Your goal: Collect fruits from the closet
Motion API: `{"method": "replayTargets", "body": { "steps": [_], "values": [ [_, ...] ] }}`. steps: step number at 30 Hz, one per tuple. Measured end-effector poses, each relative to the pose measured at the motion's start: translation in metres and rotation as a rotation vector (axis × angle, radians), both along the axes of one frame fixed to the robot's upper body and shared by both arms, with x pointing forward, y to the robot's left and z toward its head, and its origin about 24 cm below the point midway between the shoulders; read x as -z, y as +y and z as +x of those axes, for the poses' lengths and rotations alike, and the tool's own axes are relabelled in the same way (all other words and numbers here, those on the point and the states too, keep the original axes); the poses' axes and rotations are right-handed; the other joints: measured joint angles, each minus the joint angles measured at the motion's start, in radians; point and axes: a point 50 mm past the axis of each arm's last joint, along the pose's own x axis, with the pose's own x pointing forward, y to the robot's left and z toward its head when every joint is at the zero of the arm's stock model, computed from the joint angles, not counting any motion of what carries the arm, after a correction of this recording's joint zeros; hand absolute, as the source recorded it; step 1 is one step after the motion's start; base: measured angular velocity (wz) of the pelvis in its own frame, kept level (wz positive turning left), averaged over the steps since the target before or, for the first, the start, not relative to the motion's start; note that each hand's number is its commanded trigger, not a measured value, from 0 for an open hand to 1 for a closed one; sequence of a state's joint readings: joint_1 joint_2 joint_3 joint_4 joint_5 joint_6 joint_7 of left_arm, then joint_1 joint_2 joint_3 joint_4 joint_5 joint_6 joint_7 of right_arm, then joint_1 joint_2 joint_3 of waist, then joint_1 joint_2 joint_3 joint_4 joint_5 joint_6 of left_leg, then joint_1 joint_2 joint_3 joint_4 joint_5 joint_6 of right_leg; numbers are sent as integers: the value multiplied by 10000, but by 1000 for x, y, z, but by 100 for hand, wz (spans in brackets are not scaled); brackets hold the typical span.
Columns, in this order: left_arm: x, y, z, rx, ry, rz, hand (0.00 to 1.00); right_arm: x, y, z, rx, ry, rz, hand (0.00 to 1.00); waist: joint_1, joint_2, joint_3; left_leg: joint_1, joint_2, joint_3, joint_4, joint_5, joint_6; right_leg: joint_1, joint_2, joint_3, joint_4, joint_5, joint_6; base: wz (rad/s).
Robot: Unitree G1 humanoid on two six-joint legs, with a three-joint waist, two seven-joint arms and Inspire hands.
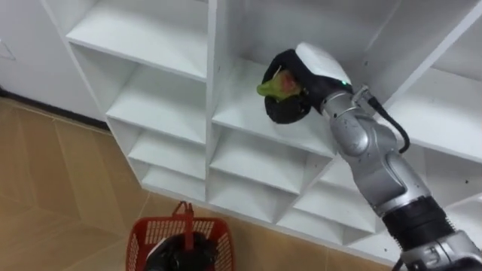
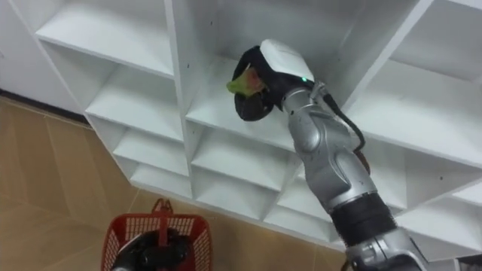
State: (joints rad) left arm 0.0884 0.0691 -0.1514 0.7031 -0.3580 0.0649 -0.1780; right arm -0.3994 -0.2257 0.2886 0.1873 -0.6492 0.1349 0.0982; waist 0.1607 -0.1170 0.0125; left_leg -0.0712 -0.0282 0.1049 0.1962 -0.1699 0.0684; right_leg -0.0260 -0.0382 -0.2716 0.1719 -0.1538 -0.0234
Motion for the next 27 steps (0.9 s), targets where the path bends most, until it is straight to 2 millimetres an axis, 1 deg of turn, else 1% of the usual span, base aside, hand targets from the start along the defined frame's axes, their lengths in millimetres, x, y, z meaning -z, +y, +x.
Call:
{"method": "replayTargets", "body": {
  "steps": [3,4,7,9,12,16,17,19,20,23,25,27],
  "values": [
    [-1,-7,0,209,16,-148,100,1,-6,-8,252,94,318,100,-216,113,7,125,21,46,-31,-1,2,17,10,92,128,1,-2,-8],
    [-1,-11,1,350,27,-210,100,1,-9,-12,332,65,430,100,-249,163,-8,145,24,64,-78,-1,1,16,15,124,158,1,-2,-11],
    [-4,-18,5,414,-127,-390,100,2,-2,-19,165,155,1006,100,-428,237,-13,294,26,113,-90,15,-5,118,24,197,159,2,-4,-5],
    [-5,-21,7,444,-184,-460,100,2,2,-19,59,265,1125,100,-518,253,-21,408,44,226,-134,15,-5,172,34,269,156,2,-4,-11],
    [-5,-24,7,526,-201,-507,100,1,4,-19,-7,393,1325,100,-701,258,-17,570,44,262,-216,15,-4,290,37,301,146,2,-3,-4],
    [-6,-27,9,541,-254,-597,100,-2,9,-22,-227,383,1859,100,-901,275,-8,663,44,344,-291,13,-2,310,54,489,138,2,-2,-5],
    [-6,-27,9,518,-264,-636,100,-1,10,-24,-234,371,1929,100,-928,278,-6,665,43,343,-291,12,-1,312,55,510,138,2,-1,0],
    [-7,-29,11,361,-304,-888,100,0,11,-29,-318,345,2090,100,-1016,347,38,671,41,344,-294,8,4,314,57,536,133,6,4,0],
    [-8,-30,12,373,-331,-887,100,1,11,-30,-338,346,2094,100,-1024,364,46,670,40,352,-300,7,5,308,56,542,133,7,7,0],
    [-10,-31,15,467,-481,-886,100,7,10,-38,-371,536,2074,100,-1014,445,52,681,51,432,-320,-5,14,293,62,558,133,6,8,-2],
    [-10,-34,15,624,-493,-900,100,11,10,-46,-475,752,2141,100,-1017,524,54,732,64,549,-334,-16,19,297,73,674,136,6,9,-13],
    [-11,-37,16,771,-550,-933,100,15,11,-51,-467,932,2239,100,-1037,555,51,768,67,592,-366,-19,20,294,78,742,138,6,10,-13]
  ]
}}
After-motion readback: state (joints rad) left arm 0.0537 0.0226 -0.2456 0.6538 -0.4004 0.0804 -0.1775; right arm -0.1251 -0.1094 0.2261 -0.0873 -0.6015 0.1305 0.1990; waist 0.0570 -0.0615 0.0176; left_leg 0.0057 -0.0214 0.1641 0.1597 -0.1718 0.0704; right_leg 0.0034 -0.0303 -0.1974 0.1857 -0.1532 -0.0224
